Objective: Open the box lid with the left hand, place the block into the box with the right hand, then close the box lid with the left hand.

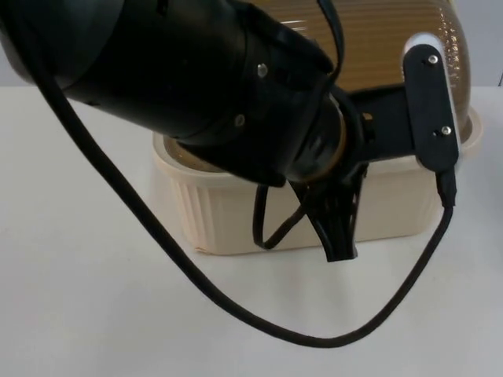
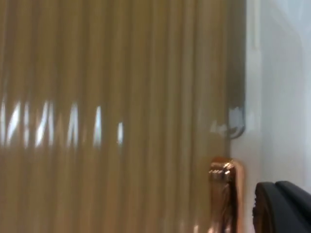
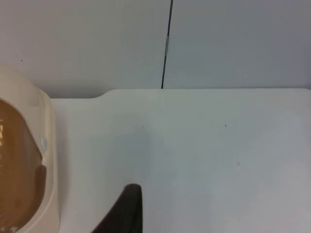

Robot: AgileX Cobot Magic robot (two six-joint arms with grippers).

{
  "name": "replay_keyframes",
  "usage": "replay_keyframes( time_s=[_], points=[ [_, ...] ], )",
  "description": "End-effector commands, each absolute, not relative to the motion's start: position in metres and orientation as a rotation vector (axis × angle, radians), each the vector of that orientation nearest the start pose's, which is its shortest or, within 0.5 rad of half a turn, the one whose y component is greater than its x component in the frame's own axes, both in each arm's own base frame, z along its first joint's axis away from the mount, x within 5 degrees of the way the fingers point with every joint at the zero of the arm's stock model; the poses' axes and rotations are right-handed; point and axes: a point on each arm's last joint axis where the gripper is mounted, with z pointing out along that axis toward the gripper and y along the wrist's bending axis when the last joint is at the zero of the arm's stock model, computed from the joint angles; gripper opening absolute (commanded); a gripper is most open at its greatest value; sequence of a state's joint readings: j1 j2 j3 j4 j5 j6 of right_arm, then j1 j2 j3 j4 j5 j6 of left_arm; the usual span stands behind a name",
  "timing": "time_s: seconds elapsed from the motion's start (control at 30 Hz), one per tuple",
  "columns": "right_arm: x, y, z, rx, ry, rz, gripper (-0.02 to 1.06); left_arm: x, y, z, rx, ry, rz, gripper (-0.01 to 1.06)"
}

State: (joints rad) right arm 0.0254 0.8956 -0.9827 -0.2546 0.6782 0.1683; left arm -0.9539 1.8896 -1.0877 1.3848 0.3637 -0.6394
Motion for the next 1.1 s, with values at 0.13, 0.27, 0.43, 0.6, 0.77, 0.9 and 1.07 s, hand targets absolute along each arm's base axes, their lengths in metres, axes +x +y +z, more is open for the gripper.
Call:
replay_keyframes(
  time_s=[0.13,0.27,0.43,0.6,0.77,0.9,1.07],
  points=[
    [0.175,-0.010,0.394,0.044,2.040,-0.167,1.05,0.253,-0.299,0.173,1.605,1.660,0.279,0.00],
    [0.175,-0.010,0.394,0.044,2.040,-0.167,1.05,0.259,-0.294,0.173,1.588,1.679,0.285,0.00],
    [0.176,-0.010,0.394,0.043,2.037,-0.166,1.05,0.267,-0.287,0.173,1.566,1.703,0.295,0.00],
    [0.176,-0.010,0.394,0.043,2.037,-0.166,1.05,0.265,-0.288,0.173,1.556,1.719,0.267,0.00],
    [0.176,-0.010,0.394,0.043,2.037,-0.166,1.05,0.267,-0.288,0.173,1.567,1.702,0.283,0.00],
    [0.176,-0.010,0.394,0.045,2.033,-0.165,1.05,0.268,-0.286,0.174,1.567,1.698,0.317,0.00],
    [0.176,-0.010,0.394,0.045,2.033,-0.165,1.05,0.271,-0.283,0.176,1.540,1.691,0.380,0.00]
  ],
)
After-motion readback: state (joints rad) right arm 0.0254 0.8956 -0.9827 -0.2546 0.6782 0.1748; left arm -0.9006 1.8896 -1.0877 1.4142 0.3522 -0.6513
